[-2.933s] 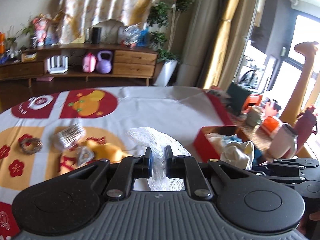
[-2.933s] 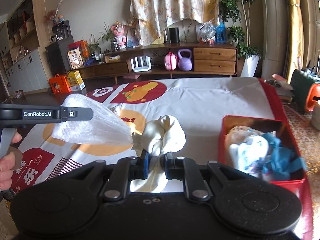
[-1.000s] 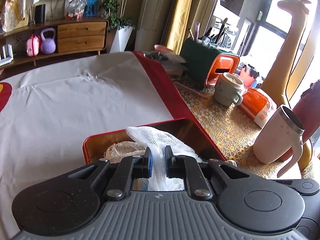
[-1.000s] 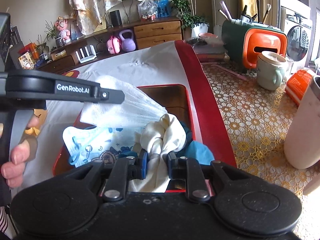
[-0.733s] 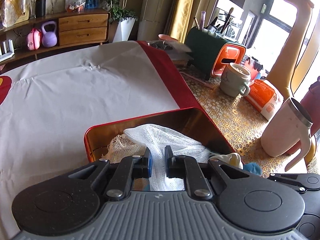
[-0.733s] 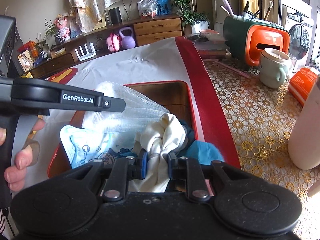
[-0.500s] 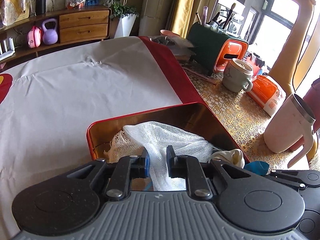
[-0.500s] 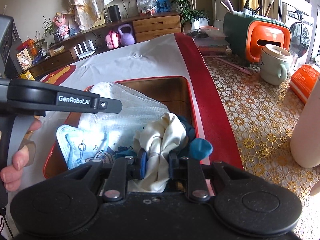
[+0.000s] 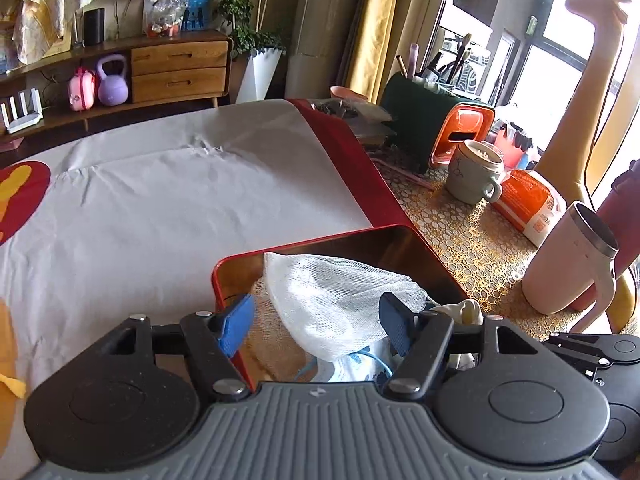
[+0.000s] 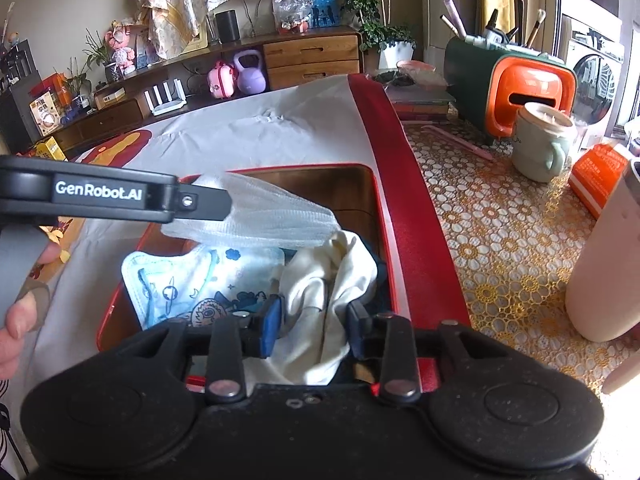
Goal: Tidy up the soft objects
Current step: 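Open both tools to release the items and withdraw from the tin, then move the left tool to the brown hair tie while the right approaches the yellow duck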
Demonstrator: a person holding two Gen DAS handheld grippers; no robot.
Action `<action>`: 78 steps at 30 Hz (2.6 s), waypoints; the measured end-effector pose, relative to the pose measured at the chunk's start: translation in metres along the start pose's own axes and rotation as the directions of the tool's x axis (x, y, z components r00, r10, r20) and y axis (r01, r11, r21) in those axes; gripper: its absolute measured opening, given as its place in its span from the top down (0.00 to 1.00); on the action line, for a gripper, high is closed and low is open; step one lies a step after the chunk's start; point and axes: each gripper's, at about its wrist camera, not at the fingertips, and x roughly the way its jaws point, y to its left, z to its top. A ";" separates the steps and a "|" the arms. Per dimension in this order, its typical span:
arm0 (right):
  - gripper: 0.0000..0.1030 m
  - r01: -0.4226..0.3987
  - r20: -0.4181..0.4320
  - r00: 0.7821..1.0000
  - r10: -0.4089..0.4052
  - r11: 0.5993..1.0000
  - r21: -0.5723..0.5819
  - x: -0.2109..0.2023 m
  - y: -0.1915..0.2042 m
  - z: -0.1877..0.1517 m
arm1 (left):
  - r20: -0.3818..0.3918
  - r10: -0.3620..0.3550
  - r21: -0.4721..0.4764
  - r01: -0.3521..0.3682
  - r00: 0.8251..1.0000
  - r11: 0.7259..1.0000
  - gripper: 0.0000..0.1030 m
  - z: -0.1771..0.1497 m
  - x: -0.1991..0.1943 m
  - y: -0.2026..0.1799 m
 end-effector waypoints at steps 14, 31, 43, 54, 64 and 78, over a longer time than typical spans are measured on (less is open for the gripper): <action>0.47 0.026 0.049 0.998 -0.025 0.999 -0.029 -0.041 0.014 0.007 | 0.058 -0.009 -0.001 0.010 0.998 1.000 0.33 -0.005 -0.065 0.012; 0.33 -0.024 0.115 0.993 0.032 0.997 -0.075 -0.103 0.065 0.003 | 0.078 -0.019 -0.020 0.021 0.997 1.000 0.25 -0.038 -0.155 0.040; 0.19 -0.112 0.132 0.983 0.128 0.985 -0.129 -0.124 0.128 -0.002 | 0.099 -0.005 -0.053 0.010 0.995 0.999 0.20 -0.068 -0.214 0.083; 0.09 -0.190 0.110 0.972 0.210 0.967 -0.172 -0.117 0.192 -0.003 | 0.102 0.038 -0.122 -0.025 0.994 0.992 0.17 -0.088 -0.249 0.142; 0.05 -0.244 0.076 0.961 0.265 0.946 -0.213 -0.097 0.239 -0.001 | 0.141 0.081 -0.145 -0.060 0.987 0.988 0.01 -0.099 -0.278 0.205; 0.04 -0.315 -0.007 0.946 0.325 0.909 -0.272 -0.050 0.284 0.008 | 0.085 0.298 -0.254 -0.268 0.951 0.929 0.01 -0.105 -0.266 0.320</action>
